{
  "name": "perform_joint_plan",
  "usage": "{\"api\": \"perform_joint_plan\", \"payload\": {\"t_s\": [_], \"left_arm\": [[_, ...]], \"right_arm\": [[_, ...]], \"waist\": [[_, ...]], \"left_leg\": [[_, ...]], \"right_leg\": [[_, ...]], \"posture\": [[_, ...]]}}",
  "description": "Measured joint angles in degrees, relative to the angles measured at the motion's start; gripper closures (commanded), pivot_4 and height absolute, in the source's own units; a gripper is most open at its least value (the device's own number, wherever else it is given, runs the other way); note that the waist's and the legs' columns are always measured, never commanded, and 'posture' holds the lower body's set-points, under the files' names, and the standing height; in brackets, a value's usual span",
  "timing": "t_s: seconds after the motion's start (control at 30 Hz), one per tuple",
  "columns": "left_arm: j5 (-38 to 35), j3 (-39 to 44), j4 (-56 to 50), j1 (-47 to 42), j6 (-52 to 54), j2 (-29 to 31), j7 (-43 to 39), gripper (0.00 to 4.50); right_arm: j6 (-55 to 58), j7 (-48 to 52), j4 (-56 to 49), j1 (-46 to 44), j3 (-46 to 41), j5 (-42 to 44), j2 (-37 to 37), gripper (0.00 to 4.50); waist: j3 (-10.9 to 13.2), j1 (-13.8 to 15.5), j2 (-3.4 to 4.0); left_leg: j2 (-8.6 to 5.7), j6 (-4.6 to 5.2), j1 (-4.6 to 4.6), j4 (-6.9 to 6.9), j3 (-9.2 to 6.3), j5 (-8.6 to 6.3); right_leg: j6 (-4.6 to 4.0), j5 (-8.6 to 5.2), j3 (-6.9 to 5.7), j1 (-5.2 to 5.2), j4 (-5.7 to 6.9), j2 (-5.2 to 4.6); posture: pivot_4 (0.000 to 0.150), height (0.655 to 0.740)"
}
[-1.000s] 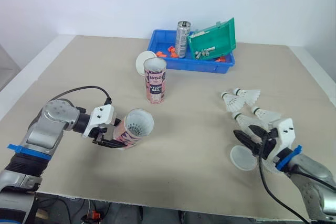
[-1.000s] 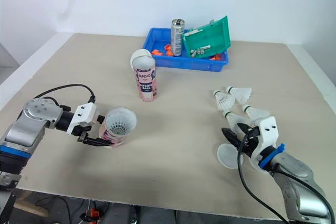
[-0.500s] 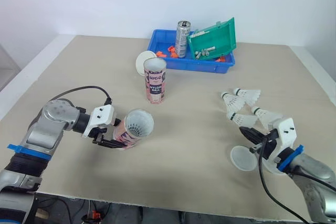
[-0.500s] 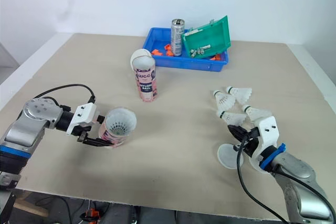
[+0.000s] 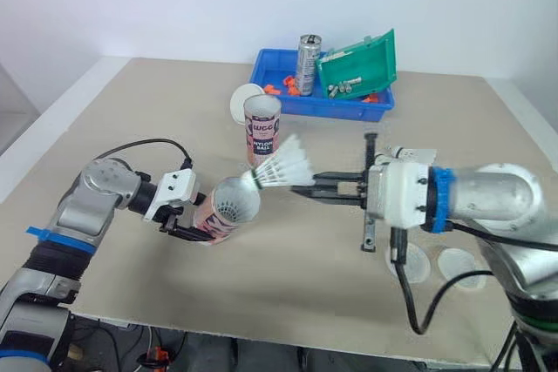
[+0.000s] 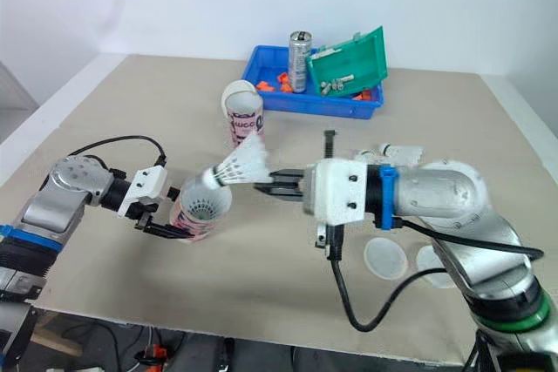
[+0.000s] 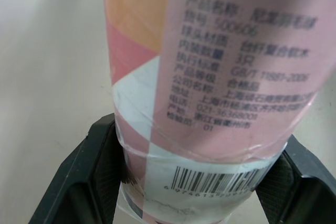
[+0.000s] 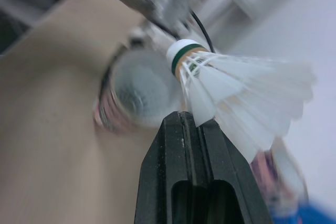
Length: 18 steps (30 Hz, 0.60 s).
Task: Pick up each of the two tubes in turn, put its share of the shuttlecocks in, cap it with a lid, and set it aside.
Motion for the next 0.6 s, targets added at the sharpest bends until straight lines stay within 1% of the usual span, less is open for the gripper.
{"api": "perform_joint_plan", "payload": {"t_s": [0.2,0.4,0.43,0.47,0.5,0.53,0.57,0.6], "left_arm": [[0.00,-0.07,0.36,-0.38,-0.18,-0.07,-0.12,1.58],[0.01,-0.01,0.36,-0.37,-0.11,0.00,-0.11,1.58],[0.00,0.01,0.36,-0.37,-0.11,0.00,-0.11,1.58],[0.00,0.01,0.36,-0.37,-0.11,0.00,-0.11,1.58],[0.00,0.02,0.36,-0.37,-0.09,0.00,-0.11,1.58],[0.01,0.02,0.35,-0.37,-0.07,0.00,-0.11,1.58],[0.01,0.02,0.35,-0.37,-0.04,0.00,-0.10,1.58],[0.01,0.02,0.35,-0.38,0.00,0.00,-0.11,1.58]], "right_arm": [[-11.00,5.49,11.77,-5.04,7.79,-8.36,4.98,4.48],[-18.97,10.61,17.51,-7.36,11.37,-11.99,6.25,4.48],[-20.12,11.74,18.38,-8.14,11.62,-12.53,6.51,3.99],[-20.20,11.79,18.44,-8.20,11.62,-12.56,6.53,3.86],[-20.42,12.22,18.94,-8.55,11.69,-12.78,6.62,3.52],[-20.01,12.97,19.47,-9.13,12.00,-13.04,6.64,3.40],[-18.46,13.76,19.66,-9.83,12.17,-12.79,6.73,2.93],[-15.35,14.13,19.54,-10.85,12.19,-11.43,7.06,2.57]], "waist": [[-0.02,-0.01,-0.08],[-0.02,-0.01,-0.07],[-0.02,0.00,-0.08],[-0.02,0.00,-0.08],[-0.02,0.00,-0.08],[-0.02,-0.01,-0.07],[-0.02,-0.01,-0.07],[-0.02,-0.01,-0.07]], "left_leg": [[0.10,0.16,-0.02,-0.01,0.38,0.09],[0.24,0.17,-0.02,-0.01,0.42,0.10],[0.27,0.17,-0.02,-0.01,0.43,0.10],[0.27,0.17,-0.02,-0.01,0.43,0.10],[0.27,0.17,-0.02,-0.01,0.44,0.11],[0.27,0.17,-0.02,-0.01,0.46,0.11],[0.28,0.17,-0.02,-0.01,0.46,0.11],[0.31,0.17,-0.02,-0.01,0.47,0.11]], "right_leg": [[0.01,0.04,-0.10,-0.01,0.02,-0.11],[0.01,0.05,-0.24,0.02,0.04,-0.06],[0.01,0.06,-0.27,0.03,0.05,-0.06],[0.01,0.06,-0.27,0.03,0.05,-0.06],[0.00,0.06,-0.27,0.03,0.05,-0.06],[0.00,0.07,-0.26,0.02,0.05,-0.07],[-0.02,0.08,-0.27,0.02,0.05,-0.07],[-0.06,0.11,-0.27,0.00,0.06,-0.07]], "posture": [[0.150,0.7061],[0.150,0.7061],[0.150,0.7061],[0.150,0.7061],[0.150,0.7061],[0.150,0.7061],[0.150,0.7061],[0.150,0.7061]]}}
